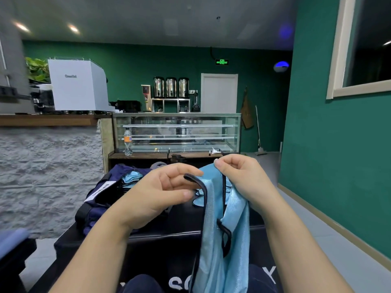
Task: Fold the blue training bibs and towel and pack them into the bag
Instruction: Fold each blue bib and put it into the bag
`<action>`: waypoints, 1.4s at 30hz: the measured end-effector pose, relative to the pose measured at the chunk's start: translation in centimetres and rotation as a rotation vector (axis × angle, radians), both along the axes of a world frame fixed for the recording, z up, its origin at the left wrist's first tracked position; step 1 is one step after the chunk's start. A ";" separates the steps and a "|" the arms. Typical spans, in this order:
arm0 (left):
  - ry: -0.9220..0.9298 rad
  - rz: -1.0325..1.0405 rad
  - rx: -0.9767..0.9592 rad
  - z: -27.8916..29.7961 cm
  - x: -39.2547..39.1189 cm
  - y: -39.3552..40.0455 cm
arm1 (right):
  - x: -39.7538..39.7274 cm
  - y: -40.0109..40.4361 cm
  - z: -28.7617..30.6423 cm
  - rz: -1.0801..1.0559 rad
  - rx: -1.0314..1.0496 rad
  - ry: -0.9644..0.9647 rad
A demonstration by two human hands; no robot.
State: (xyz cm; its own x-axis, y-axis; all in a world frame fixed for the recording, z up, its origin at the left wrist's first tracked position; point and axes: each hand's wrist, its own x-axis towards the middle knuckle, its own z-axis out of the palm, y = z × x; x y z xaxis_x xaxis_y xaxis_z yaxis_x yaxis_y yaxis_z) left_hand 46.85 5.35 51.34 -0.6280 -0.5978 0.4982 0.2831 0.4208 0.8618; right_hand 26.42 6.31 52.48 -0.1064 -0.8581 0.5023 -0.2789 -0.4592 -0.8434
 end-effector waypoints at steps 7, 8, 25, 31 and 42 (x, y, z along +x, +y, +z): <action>-0.150 0.573 -0.708 1.2 -1.4 0.9 | -0.1 -0.2 -0.5 0.039 0.032 -0.002; -0.201 0.566 -0.805 1.0 -1.6 1.1 | 0.0 -0.2 -0.5 0.046 0.033 -0.010; -0.522 0.627 -0.580 -1.3 -5.1 1.3 | 1.1 -1.1 -0.8 -0.272 -0.200 -0.197; -0.408 0.766 -0.518 -0.5 -3.7 0.4 | 0.4 -0.2 -0.6 0.090 -0.024 -0.096; -0.366 0.902 -0.502 0.3 -1.4 0.0 | -1.4 0.1 -1.2 0.229 0.269 -0.097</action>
State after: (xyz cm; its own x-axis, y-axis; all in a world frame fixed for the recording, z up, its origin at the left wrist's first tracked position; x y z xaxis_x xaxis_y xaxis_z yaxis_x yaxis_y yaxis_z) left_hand 45.47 5.39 51.61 -0.2208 -0.6931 0.6862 -0.5438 0.6716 0.5033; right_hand 25.07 6.37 51.23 0.0674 -0.9652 0.2526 -0.1075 -0.2587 -0.9600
